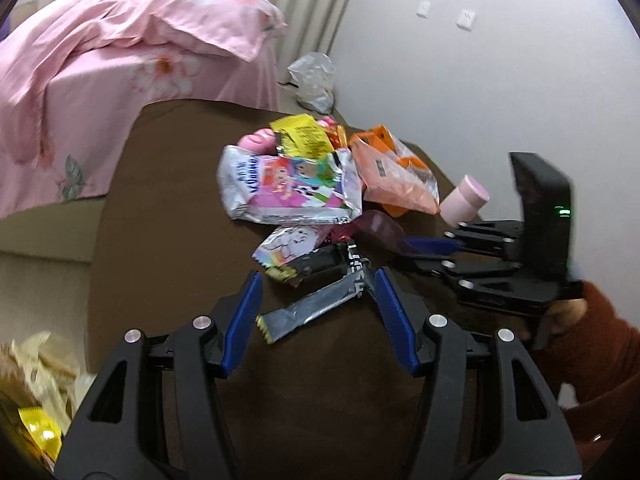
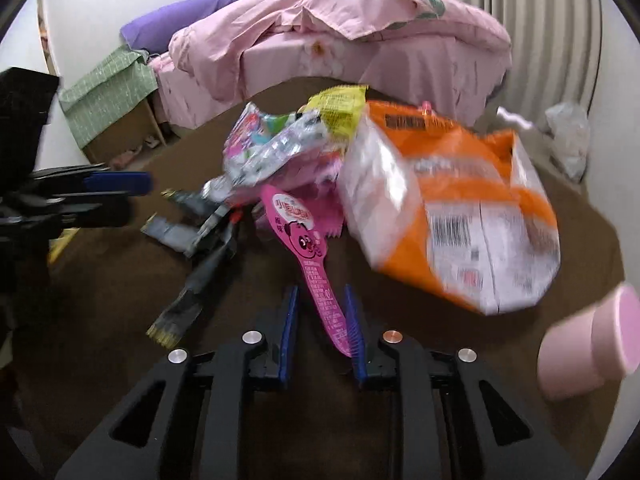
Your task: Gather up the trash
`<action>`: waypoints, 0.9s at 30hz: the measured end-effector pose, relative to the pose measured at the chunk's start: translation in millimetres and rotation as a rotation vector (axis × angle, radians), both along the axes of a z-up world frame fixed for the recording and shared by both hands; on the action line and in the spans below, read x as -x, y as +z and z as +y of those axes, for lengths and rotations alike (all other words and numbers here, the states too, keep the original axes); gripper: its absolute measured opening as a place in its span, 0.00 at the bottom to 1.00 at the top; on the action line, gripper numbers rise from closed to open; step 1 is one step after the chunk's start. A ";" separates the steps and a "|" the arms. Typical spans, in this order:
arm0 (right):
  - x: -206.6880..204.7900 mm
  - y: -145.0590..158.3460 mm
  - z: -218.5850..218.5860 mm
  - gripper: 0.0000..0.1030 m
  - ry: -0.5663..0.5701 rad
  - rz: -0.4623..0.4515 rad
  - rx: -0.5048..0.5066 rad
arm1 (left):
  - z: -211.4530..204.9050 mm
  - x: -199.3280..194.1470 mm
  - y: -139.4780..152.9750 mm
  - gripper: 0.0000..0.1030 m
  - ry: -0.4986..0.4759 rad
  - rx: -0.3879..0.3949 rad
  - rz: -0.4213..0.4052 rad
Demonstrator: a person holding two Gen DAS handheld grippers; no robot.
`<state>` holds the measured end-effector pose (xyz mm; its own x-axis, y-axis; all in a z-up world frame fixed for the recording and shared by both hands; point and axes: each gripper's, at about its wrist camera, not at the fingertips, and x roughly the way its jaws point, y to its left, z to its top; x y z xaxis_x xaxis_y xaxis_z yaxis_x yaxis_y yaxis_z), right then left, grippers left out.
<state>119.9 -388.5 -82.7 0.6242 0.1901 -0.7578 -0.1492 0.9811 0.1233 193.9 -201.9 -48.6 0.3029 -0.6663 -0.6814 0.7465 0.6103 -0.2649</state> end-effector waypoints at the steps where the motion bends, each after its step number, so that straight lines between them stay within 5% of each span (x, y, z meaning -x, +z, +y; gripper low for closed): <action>1: 6.4 -0.2 0.2 0.19 -0.003 0.005 0.001 | -6.2 -1.4 -2.0 0.54 -0.005 -0.015 -0.007; 7: 55.0 -1.4 -0.7 0.19 0.004 0.053 -0.049 | -30.1 -4.6 -16.4 0.53 -0.013 -0.098 0.034; 11: 81.6 -4.1 -0.9 0.21 0.009 0.031 -0.044 | -27.8 31.1 -17.1 0.54 -0.074 -0.111 0.092; 13: 89.8 -5.6 -3.8 0.43 0.007 0.018 -0.078 | -25.4 51.8 -13.7 0.54 -0.099 -0.127 0.084; 16: 103.9 -2.2 -4.8 0.58 0.039 -0.028 -0.121 | -15.3 78.3 -1.3 0.54 -0.087 -0.134 0.035; 22: 123.5 -2.6 2.7 0.59 0.043 -0.040 -0.060 | -19.6 89.5 27.8 0.54 -0.068 -0.129 -0.083; 27: 134.1 -2.7 -8.1 0.59 -0.041 -0.051 -0.052 | -68.6 85.5 13.3 0.54 -0.176 -0.270 -0.197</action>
